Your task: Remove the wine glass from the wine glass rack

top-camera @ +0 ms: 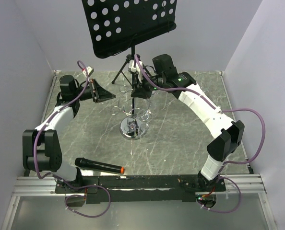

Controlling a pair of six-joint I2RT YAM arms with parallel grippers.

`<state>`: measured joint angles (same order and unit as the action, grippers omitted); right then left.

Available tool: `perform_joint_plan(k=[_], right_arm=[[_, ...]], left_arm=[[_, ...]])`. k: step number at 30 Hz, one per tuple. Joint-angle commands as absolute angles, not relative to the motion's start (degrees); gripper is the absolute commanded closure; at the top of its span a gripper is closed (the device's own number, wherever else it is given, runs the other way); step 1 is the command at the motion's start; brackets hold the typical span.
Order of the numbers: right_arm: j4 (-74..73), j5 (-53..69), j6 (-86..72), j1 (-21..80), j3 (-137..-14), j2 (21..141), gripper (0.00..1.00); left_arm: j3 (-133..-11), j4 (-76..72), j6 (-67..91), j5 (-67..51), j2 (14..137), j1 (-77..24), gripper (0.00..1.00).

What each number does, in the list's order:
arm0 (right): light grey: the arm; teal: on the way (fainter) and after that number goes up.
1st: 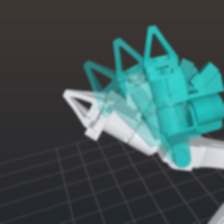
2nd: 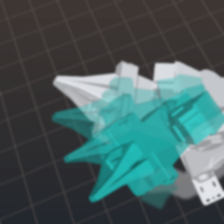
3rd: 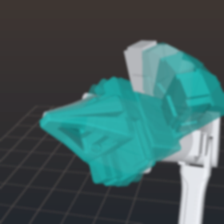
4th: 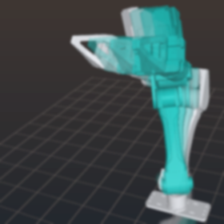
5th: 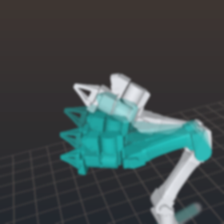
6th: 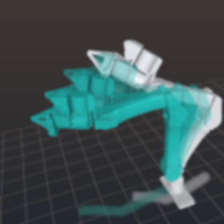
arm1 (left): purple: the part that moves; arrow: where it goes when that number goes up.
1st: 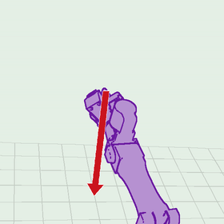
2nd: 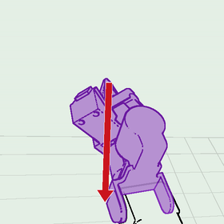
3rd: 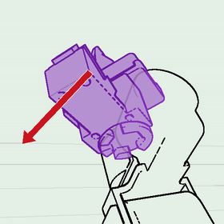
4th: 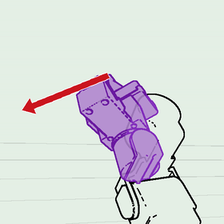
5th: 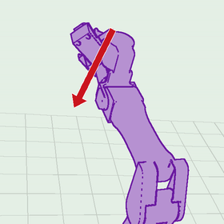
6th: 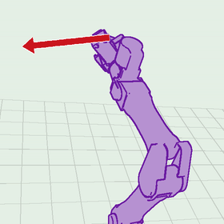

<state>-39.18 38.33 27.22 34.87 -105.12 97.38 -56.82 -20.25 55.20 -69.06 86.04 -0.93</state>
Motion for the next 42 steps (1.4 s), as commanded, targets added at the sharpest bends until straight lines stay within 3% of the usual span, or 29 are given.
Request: perform_joint_plan(k=[1,10,16,21,24,27,29,30,32,37,42], right_arm=[[-31.0,38.1,27.6,35.0,-108.9,95.9,0.8],[-30.4,37.4,26.4,35.1,-110.0,94.8,0.34],[-30.0,36.0,25.1,35.1,-110.4,92.9,0.25],[-28.3,31.7,24.1,34.5,-103.2,83.8,0.23],[-26.9,27.5,22.1,33.1,-94.9,75.3,0.23],[-24.3,24.8,19.3,31.7,-83.3,65.6,0.23],[-21.9,22.0,18.2,31.4,-74.2,58.6,0.15],[-21.6,21.4,17.8,31.4,-70.7,55.4,0.13],[-22.2,21.2,17.6,31.4,-63.8,50.5,0.09],[-22.5,30.6,15.1,25.9,-51.5,42.6,0.07],[-13.0,37.8,13.9,23.2,-42.5,38.1,0.09]], left_arm=[[-55.9,-20.6,54.5,-68.8,83.7,-0.5,0.99],[-56.2,-20.1,54.7,-68.8,84.0,-0.4,0.99],[-57.5,-16.0,52.5,-68.5,84.2,-0.2,0.97],[-59.1,-6.0,44.9,-67.9,83.1,1.8,0.59],[-60.1,3.4,39.0,-68.6,82.2,2.8,0.46],[-61.4,12.7,31.0,-66.7,81.5,4.0,0.41],[-61.2,14.8,30.2,-67.6,81.6,5.8,0.36],[-60.0,14.0,32.2,-68.5,81.7,7.3,0.29],[-57.9,13.0,35.8,-68.7,82.1,10.2,0.01],[-57.8,21.5,30.6,-64.6,82.7,14.6,0.0],[-63.8,33.5,14.6,-60.3,82.3,15.4,0.0]])
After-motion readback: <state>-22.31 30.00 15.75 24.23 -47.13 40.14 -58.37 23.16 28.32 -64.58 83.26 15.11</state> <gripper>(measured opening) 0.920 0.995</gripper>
